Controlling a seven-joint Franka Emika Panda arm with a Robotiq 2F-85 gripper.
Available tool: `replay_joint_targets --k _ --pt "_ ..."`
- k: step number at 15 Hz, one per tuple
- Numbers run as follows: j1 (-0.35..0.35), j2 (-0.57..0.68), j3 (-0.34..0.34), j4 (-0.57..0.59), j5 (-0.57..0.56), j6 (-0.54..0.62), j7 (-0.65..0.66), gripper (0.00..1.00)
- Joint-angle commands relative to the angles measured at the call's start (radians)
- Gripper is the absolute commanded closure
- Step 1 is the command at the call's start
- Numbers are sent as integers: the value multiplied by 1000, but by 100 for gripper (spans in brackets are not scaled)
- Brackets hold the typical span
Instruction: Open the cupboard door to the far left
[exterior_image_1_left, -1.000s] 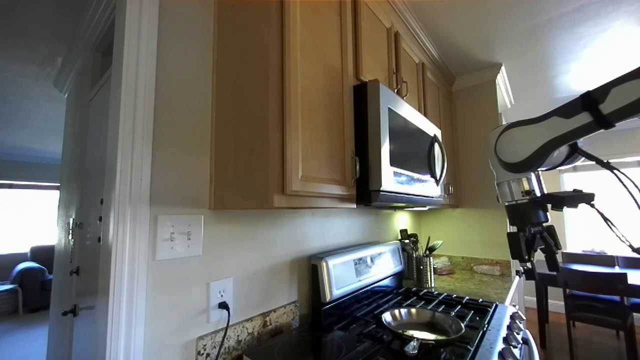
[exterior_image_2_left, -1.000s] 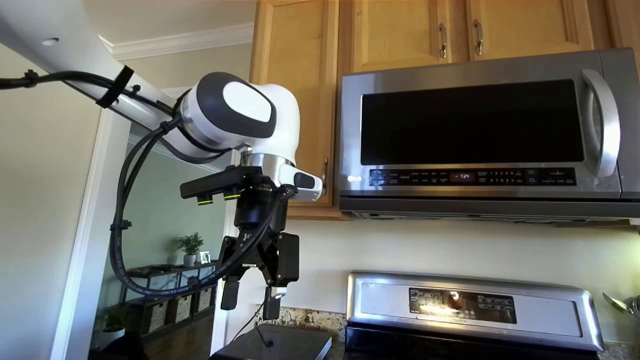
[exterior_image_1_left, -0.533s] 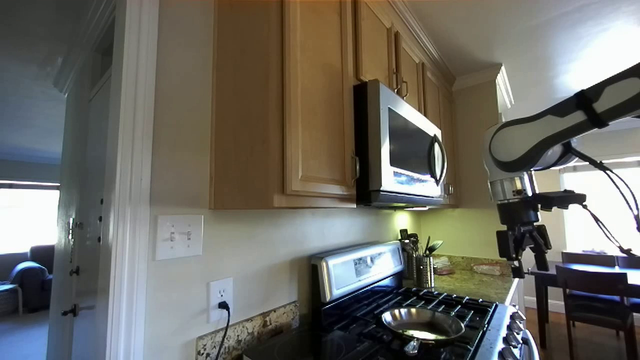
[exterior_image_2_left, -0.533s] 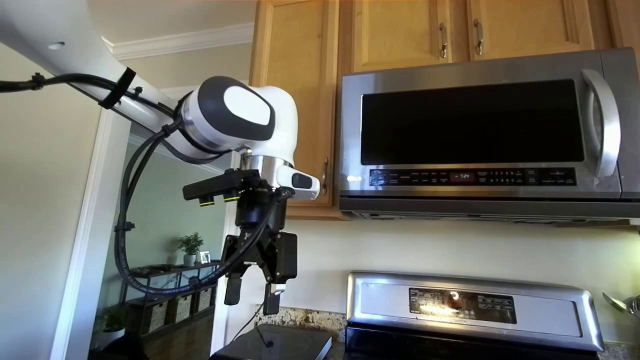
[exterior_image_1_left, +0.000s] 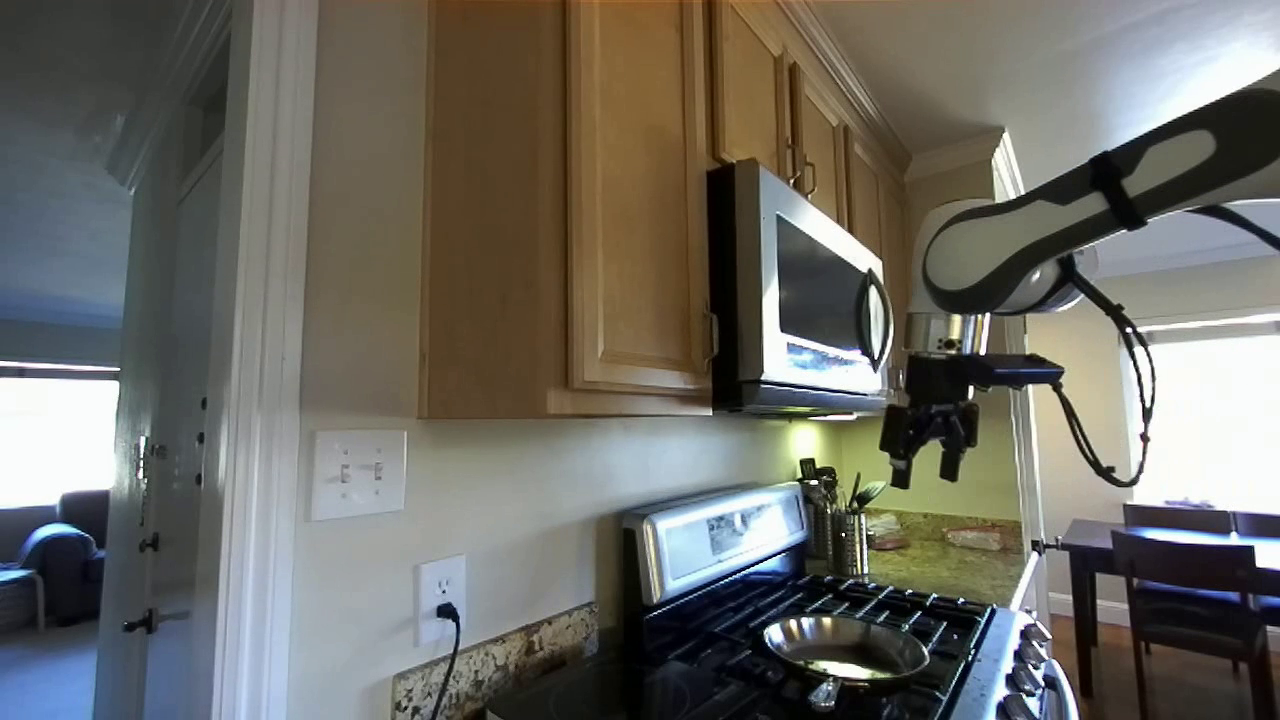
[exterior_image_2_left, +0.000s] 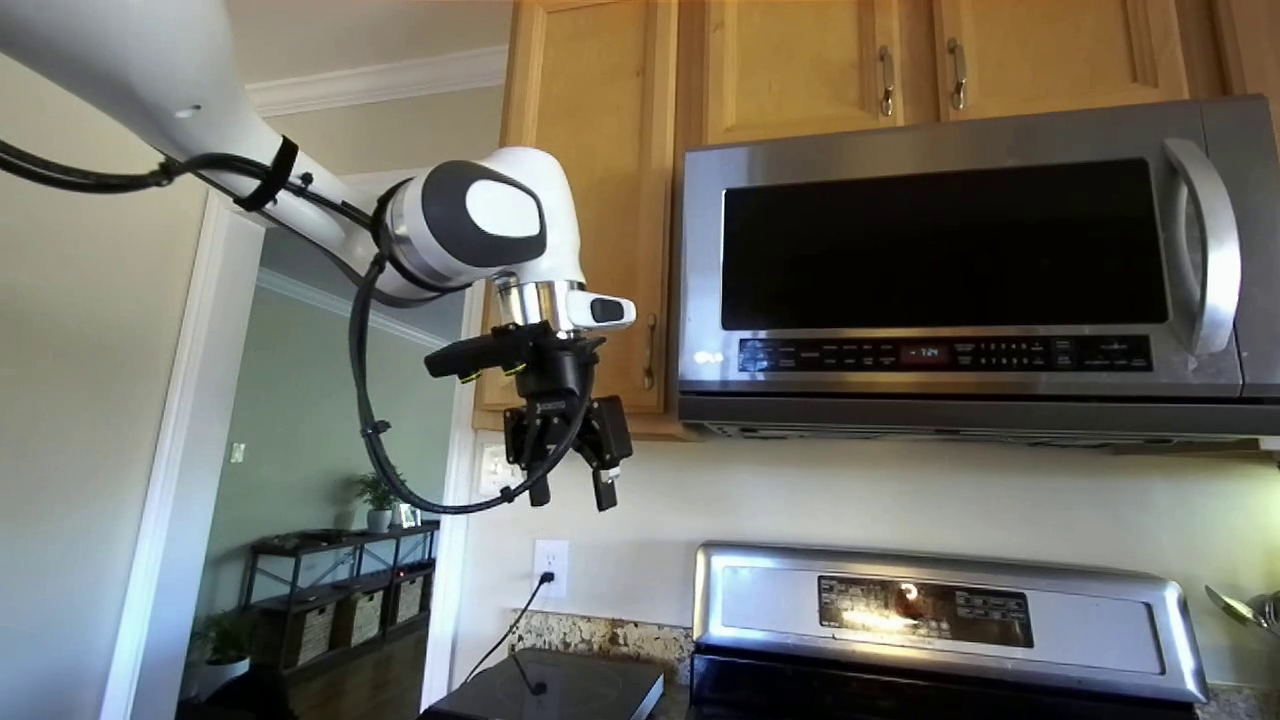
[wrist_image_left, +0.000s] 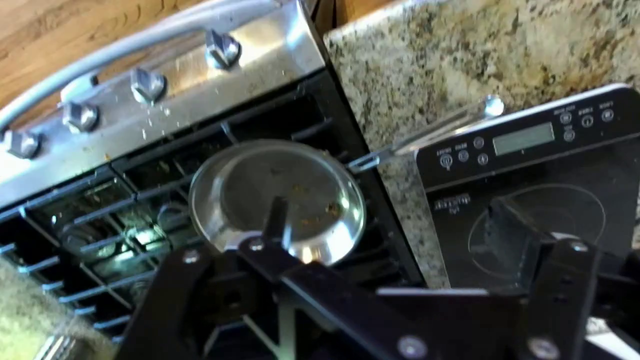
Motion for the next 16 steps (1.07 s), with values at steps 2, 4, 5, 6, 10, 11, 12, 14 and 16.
replay_joint_targets --k 2,4,5,6,10,11,12,14,16 --pt "17 46 34 56 -54 168 2 0" --pt "21 33 26 45 -32 127 3 0" --pt "21 33 27 45 -32 126 3 0" --pt "21 33 26 45 -32 126 3 0" --pt "20 33 23 45 -32 126 3 0" --pt "20 33 23 45 -32 126 3 0" --pt "23 40 21 52 -26 142 1 0" --pt "32 53 16 71 -21 217 -17 0" --pt "43 77 11 109 -8 278 -38 0"
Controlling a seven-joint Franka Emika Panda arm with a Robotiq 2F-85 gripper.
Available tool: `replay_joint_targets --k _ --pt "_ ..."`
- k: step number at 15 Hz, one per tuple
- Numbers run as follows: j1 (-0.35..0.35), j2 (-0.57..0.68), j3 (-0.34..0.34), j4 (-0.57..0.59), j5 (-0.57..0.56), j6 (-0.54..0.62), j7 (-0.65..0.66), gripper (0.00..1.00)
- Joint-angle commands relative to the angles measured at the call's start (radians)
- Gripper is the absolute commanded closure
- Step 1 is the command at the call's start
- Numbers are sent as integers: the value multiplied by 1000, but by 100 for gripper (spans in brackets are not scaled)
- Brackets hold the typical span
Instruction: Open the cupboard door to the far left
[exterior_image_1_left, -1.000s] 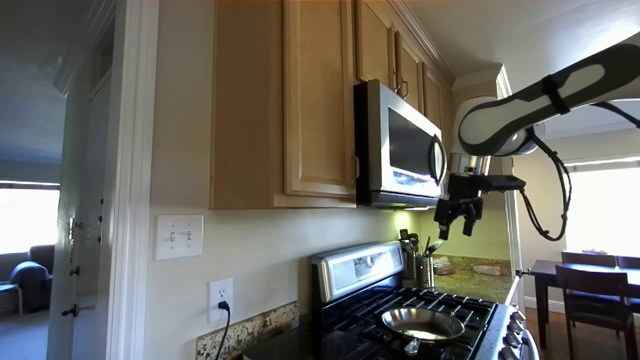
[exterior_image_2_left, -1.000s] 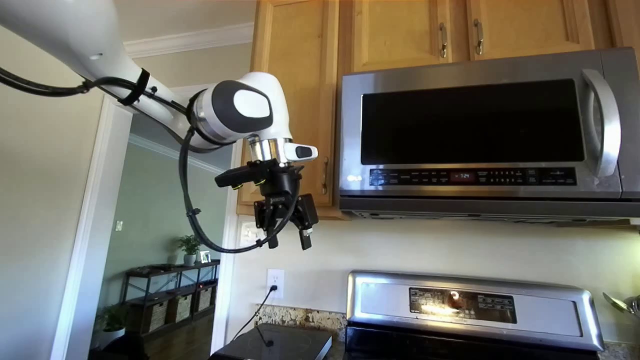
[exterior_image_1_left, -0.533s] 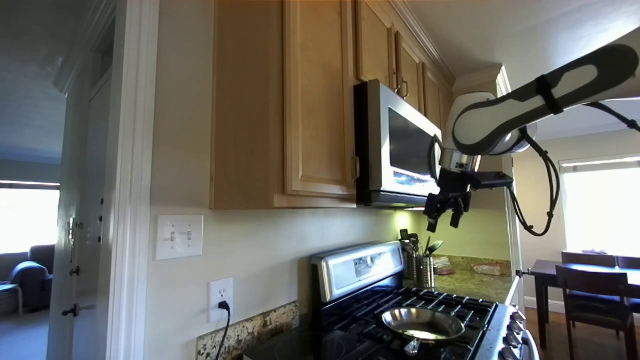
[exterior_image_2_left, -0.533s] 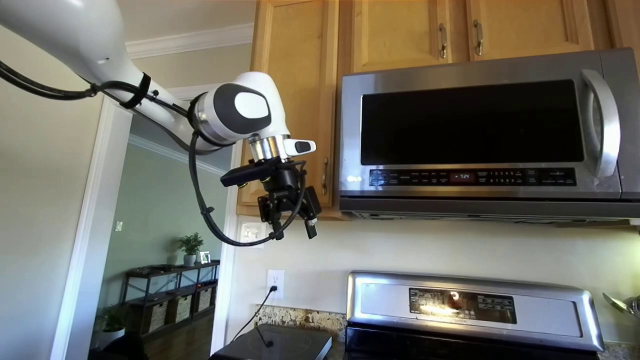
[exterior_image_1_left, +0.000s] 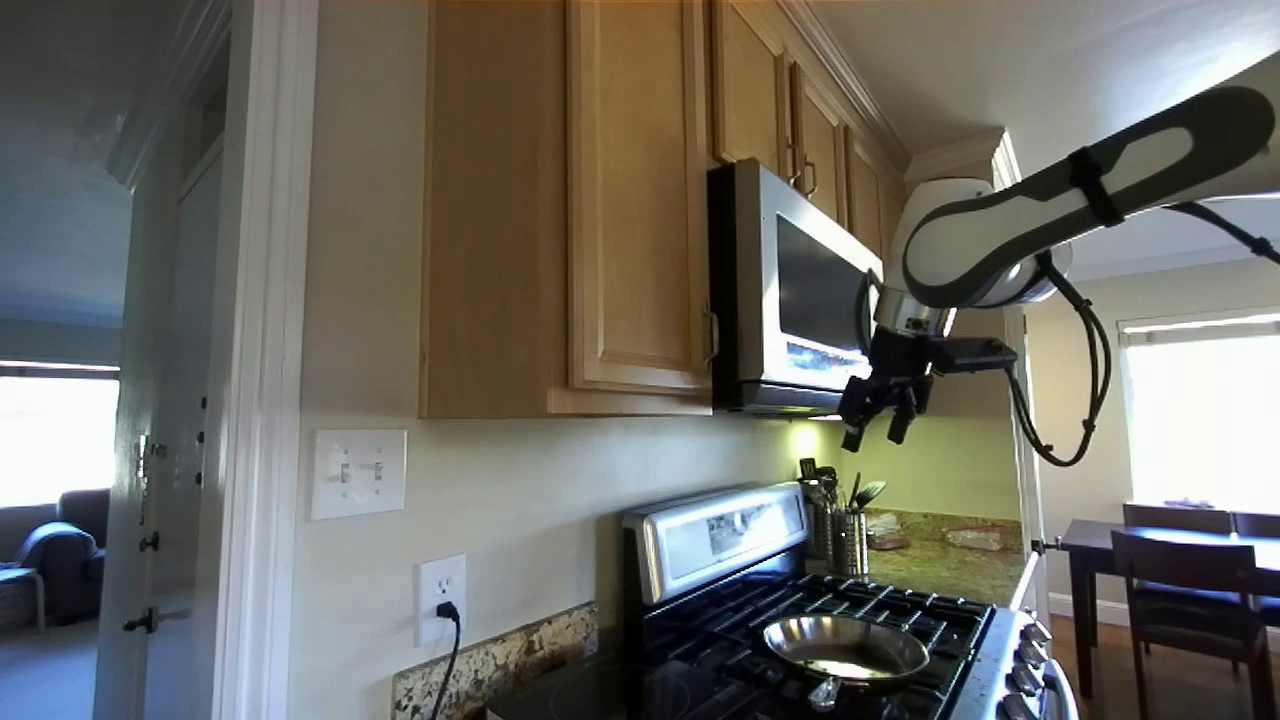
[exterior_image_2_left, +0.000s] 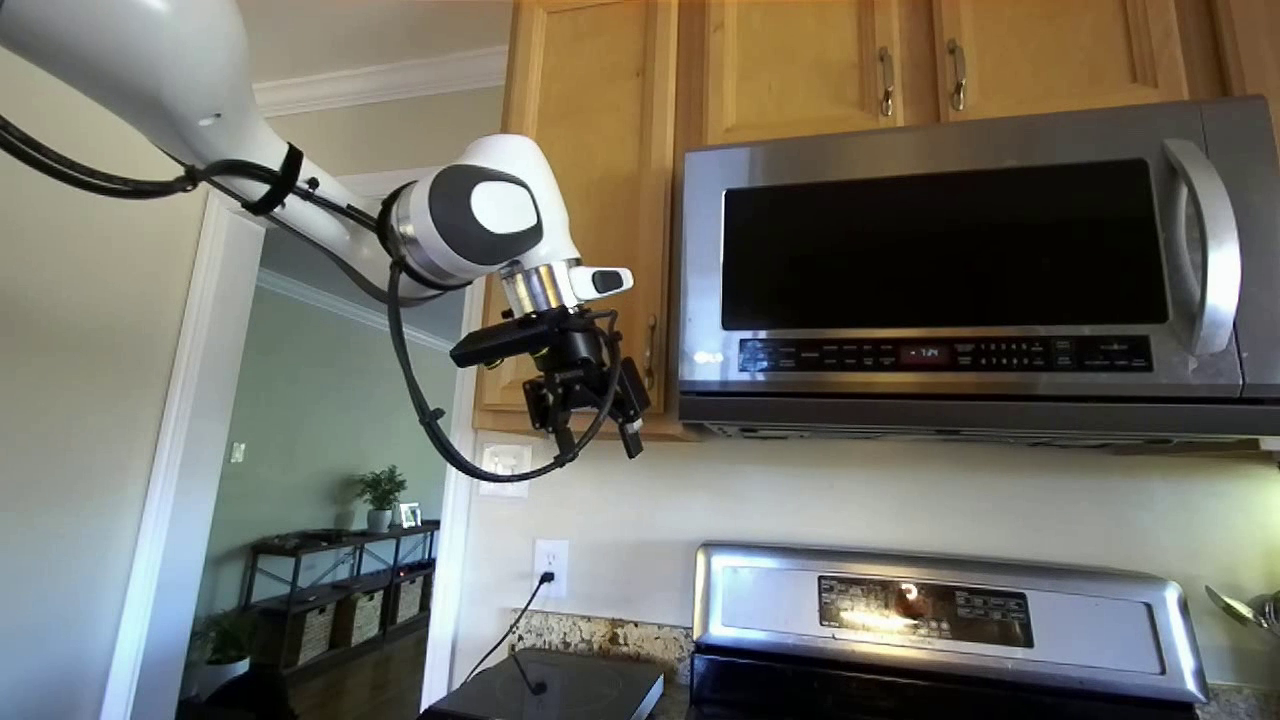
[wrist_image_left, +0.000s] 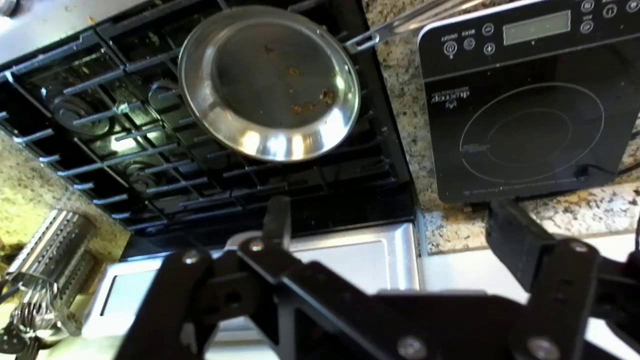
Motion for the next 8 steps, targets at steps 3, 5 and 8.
replay_joint_targets --k 3,5,8 --pt "60 87 -22 124 74 146 -43 0" --pt "83 123 -20 169 107 197 -64 0" --pt "96 192 -10 257 110 252 -77 0"
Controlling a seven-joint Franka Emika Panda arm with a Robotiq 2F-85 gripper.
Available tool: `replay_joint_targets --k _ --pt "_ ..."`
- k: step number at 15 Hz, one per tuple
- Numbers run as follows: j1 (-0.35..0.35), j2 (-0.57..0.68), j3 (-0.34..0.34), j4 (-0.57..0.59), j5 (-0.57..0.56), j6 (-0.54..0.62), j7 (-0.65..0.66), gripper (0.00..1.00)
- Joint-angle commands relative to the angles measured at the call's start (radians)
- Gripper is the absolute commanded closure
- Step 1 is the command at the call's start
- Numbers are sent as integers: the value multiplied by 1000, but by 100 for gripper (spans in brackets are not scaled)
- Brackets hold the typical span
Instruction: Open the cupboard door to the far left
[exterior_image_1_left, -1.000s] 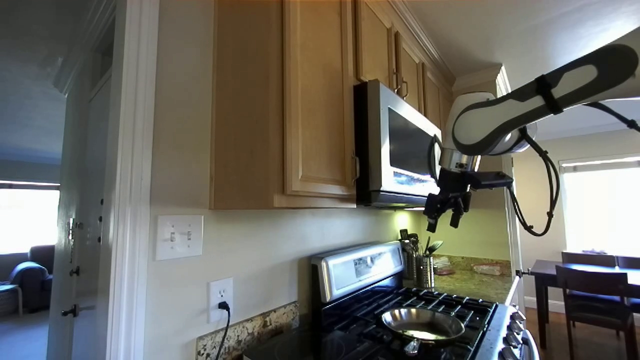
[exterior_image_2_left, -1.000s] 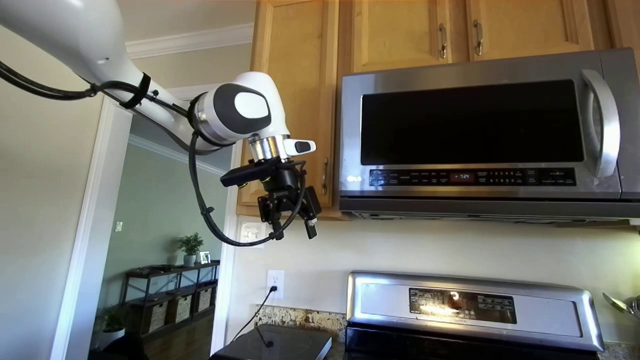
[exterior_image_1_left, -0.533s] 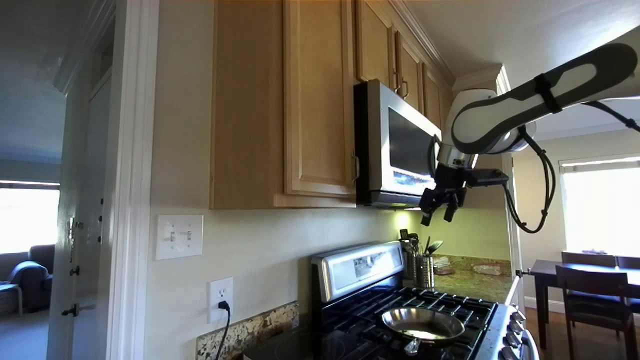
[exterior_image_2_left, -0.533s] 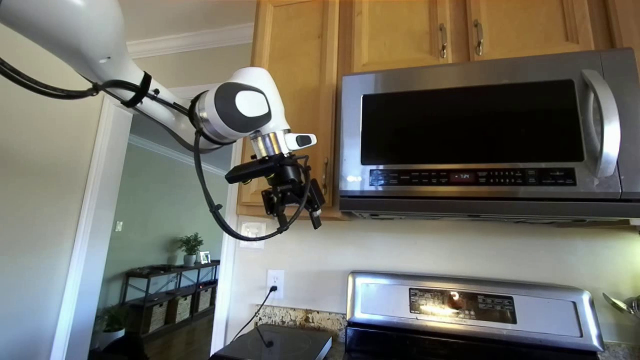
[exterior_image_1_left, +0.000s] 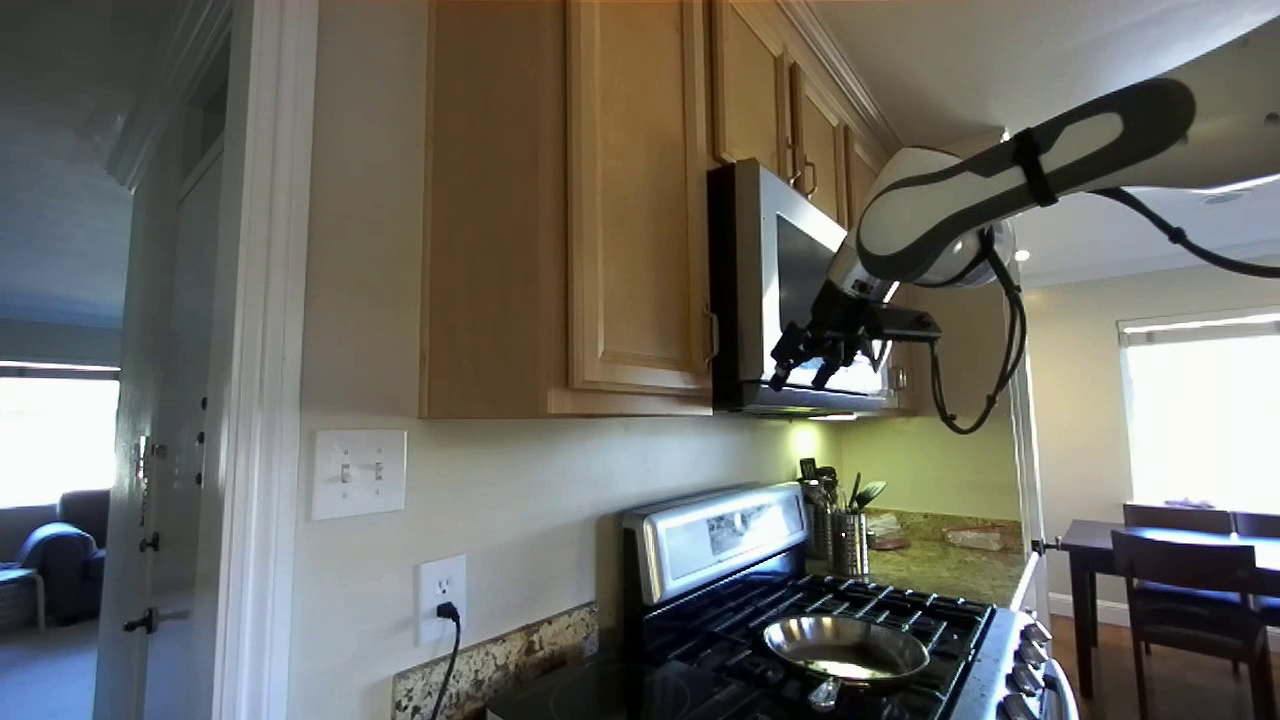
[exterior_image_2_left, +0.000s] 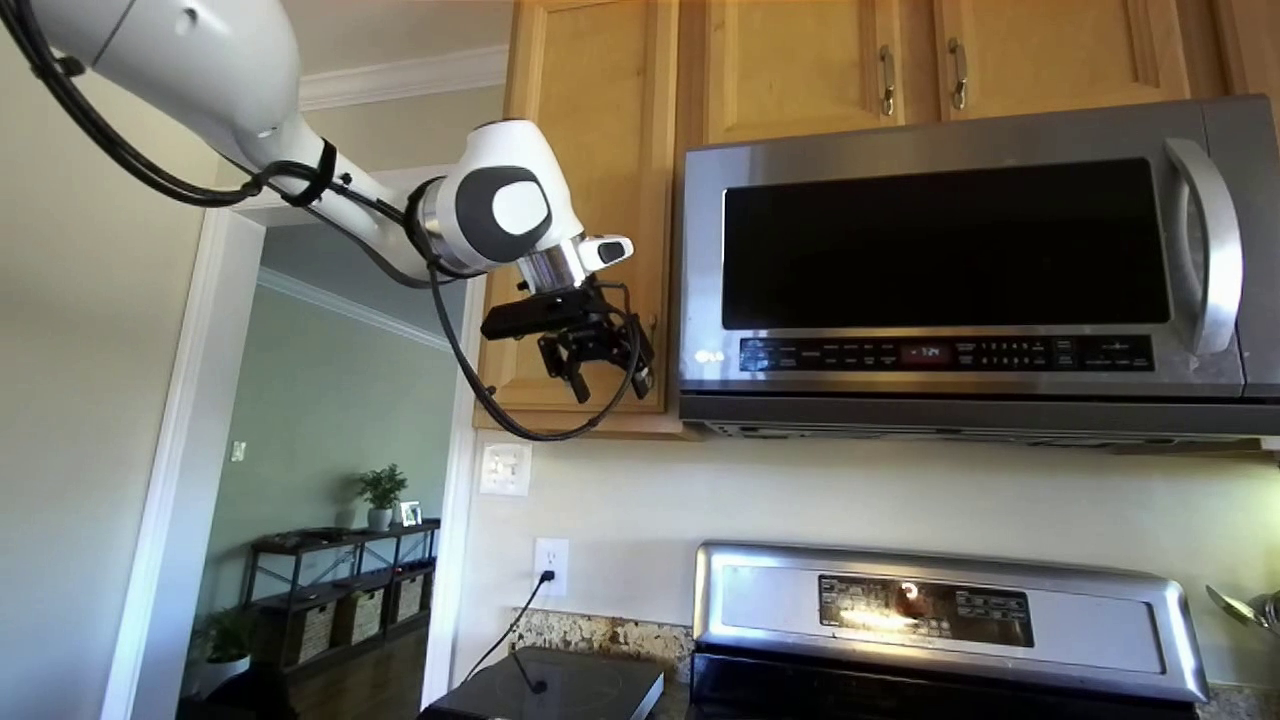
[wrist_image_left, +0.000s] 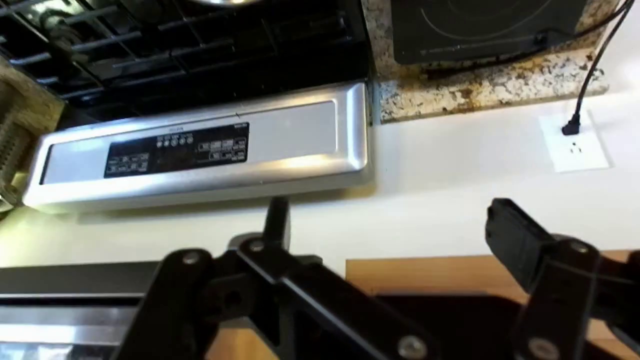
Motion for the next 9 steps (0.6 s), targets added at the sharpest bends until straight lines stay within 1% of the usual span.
replay_joint_targets --k 1,4,9 --pt "24 100 -7 120 12 64 -35 0" --pt "27 170 -5 207 13 98 -51 0" --pt "24 268 -3 339 35 117 -77 0"
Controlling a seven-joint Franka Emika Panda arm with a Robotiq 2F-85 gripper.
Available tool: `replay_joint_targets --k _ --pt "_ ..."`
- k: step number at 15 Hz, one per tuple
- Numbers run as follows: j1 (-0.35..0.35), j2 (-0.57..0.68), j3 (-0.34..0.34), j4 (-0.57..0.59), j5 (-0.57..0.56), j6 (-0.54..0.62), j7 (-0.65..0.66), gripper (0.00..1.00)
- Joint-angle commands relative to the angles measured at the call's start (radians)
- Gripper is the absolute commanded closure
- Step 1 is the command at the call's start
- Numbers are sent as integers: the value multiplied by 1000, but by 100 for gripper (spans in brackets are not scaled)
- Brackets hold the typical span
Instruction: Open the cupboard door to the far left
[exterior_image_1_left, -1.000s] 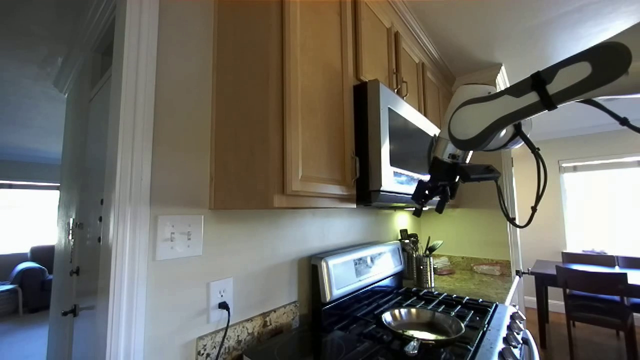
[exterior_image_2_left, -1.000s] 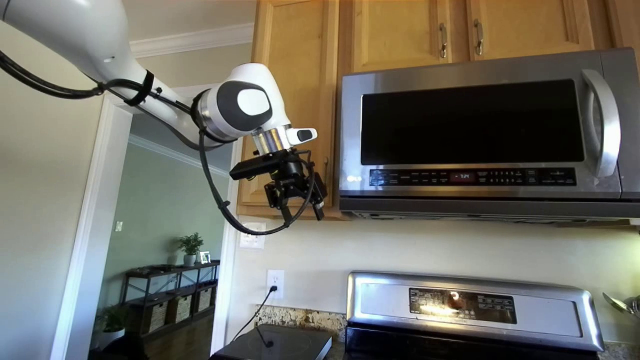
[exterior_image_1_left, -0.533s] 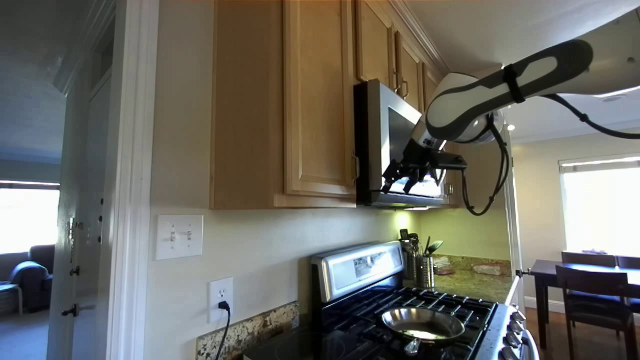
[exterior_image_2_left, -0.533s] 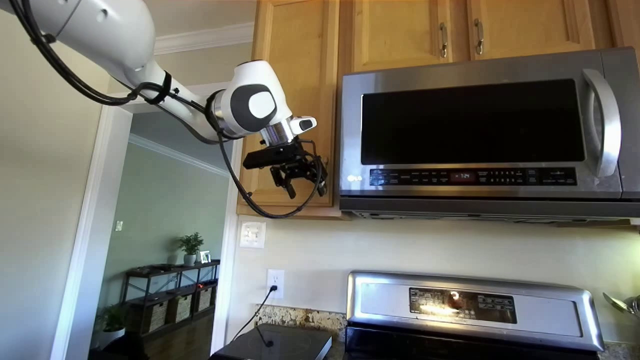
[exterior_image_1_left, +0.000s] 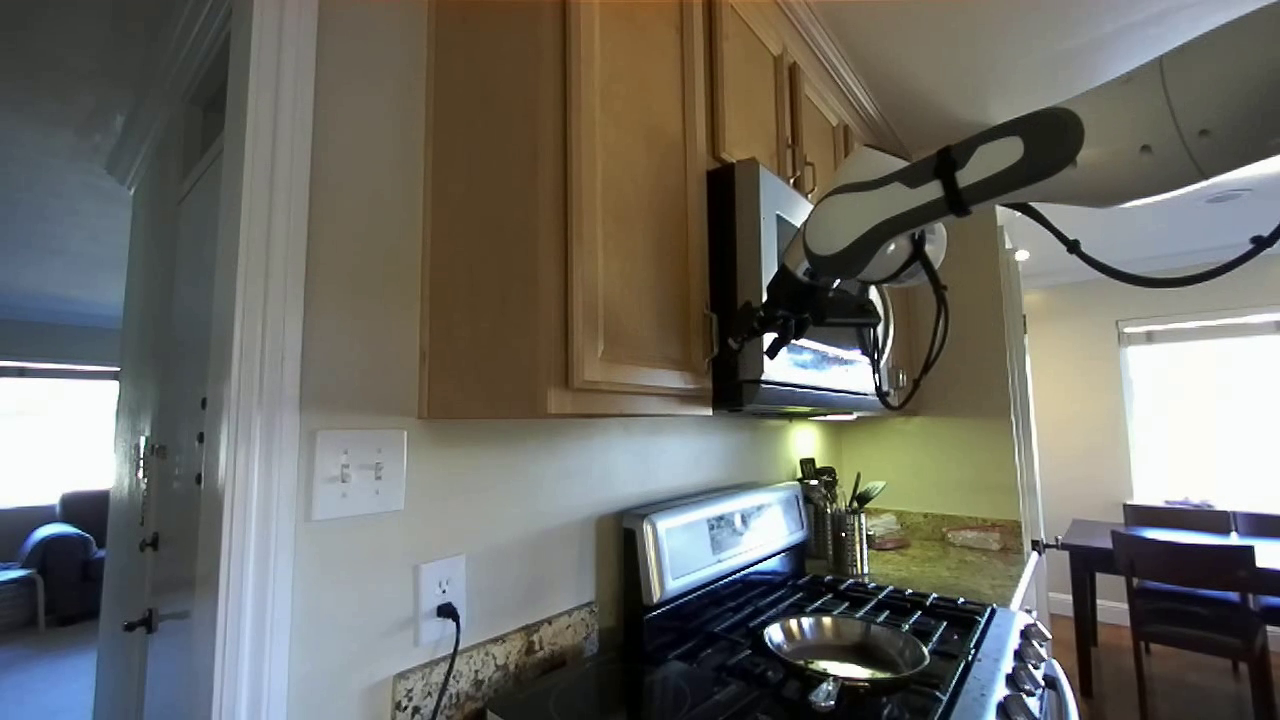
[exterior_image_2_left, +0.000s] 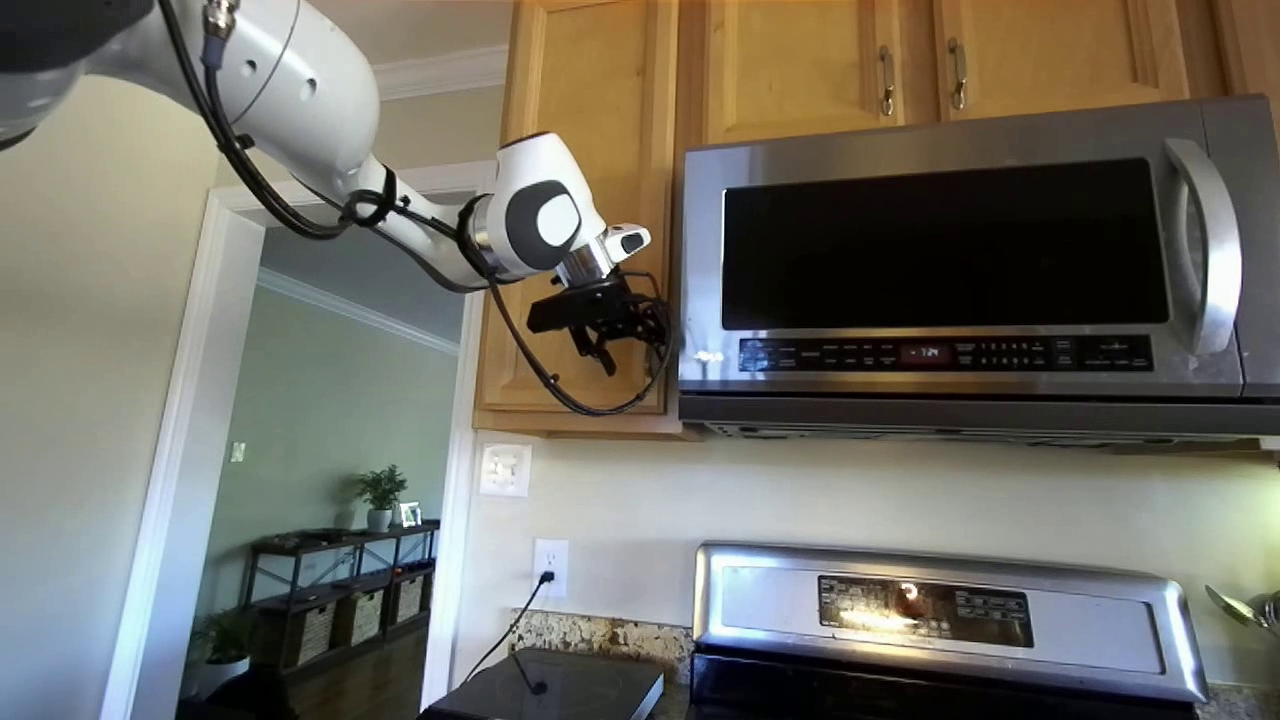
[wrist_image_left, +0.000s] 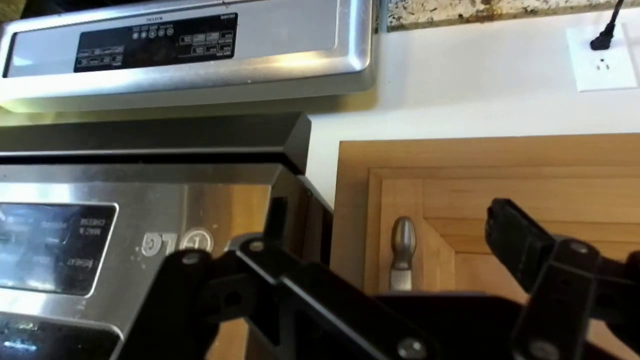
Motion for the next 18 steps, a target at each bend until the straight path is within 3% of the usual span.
replay_joint_targets --k 1,8,9,10,13,18 --pt "8 77 -7 105 43 20 -45 0" --pt "1 154 9 212 121 12 -89 1" --pt "0 154 8 212 128 10 -92 8" --pt "-1 156 8 215 129 8 -89 26" --pt "-3 152 3 211 141 9 -98 39" --pt "-10 167 -7 214 160 17 -109 72"
